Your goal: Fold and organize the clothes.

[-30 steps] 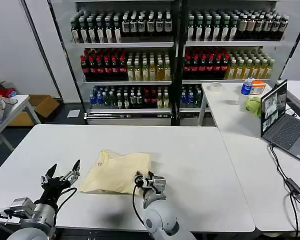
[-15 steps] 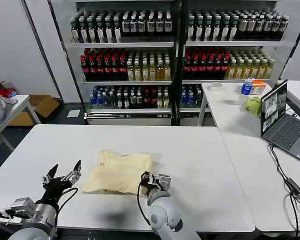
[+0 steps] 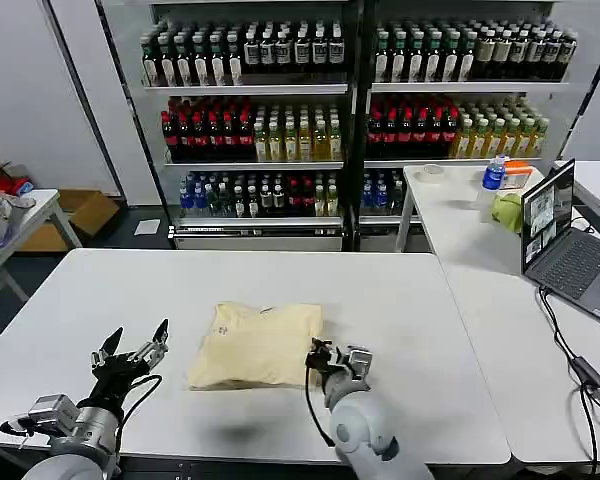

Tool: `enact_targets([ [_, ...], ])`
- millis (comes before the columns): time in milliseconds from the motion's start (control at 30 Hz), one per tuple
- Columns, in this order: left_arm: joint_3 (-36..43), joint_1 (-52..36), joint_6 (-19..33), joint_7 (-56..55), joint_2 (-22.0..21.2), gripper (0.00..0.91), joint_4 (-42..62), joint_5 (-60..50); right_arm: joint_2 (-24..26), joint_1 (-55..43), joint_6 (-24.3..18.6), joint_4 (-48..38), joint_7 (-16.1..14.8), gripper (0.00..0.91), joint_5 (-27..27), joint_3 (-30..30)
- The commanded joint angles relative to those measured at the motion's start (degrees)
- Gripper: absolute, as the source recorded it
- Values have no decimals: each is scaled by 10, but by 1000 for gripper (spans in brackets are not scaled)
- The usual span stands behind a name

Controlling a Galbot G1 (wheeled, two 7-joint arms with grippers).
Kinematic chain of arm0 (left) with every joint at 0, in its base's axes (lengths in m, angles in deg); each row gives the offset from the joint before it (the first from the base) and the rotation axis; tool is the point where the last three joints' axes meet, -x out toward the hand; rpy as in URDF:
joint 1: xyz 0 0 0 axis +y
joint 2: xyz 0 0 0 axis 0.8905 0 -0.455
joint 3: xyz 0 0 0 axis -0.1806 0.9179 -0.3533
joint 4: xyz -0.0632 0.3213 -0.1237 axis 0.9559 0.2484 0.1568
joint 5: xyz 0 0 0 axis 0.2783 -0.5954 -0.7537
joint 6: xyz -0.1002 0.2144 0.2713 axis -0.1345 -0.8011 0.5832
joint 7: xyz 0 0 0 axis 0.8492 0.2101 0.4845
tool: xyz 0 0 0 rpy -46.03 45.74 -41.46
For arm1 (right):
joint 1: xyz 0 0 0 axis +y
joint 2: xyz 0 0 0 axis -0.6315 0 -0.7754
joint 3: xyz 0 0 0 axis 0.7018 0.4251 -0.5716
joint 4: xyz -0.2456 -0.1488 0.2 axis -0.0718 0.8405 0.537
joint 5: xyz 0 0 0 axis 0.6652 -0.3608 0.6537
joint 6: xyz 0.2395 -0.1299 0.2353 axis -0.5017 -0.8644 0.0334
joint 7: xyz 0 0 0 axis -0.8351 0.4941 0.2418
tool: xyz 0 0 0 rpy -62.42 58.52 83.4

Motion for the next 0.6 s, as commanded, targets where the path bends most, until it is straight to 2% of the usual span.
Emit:
enact_targets([
  [33,2,0,0,1,0,907,0,-1,60,-10,13,-1,-62,0,-22,-52],
  [100,2,1,0,1,-1,907,1,-1,68,-9,16,-4,-80,0,-55,-53],
  [133,2,1,0,1,-1,907,1,-1,72,-7,16,-5,-94,111,-105,-51],
  [167,2,2,0,1,-2,907,1,-1,74,-3,12,-4,-127,786,-166,-45],
  [200,3,2,0,1,-3,907,1,-2,74,1,-3,1,-136,907,-186,-40],
  [267,5,3,0,1,-5,907,0,-3,72,12,-31,14,-136,907,-211,-28],
  [400,7,4,-1,0,-8,907,-4,-6,68,38,-97,32,-111,907,-278,-21],
  [433,5,5,0,1,-8,907,-5,-5,68,46,-127,38,-101,907,-296,-24],
  [500,3,7,0,0,-8,907,-5,-5,69,58,-161,44,-98,907,-330,-32],
  [600,-2,10,0,1,-7,907,-5,-4,72,71,-196,52,-100,907,-346,-42],
])
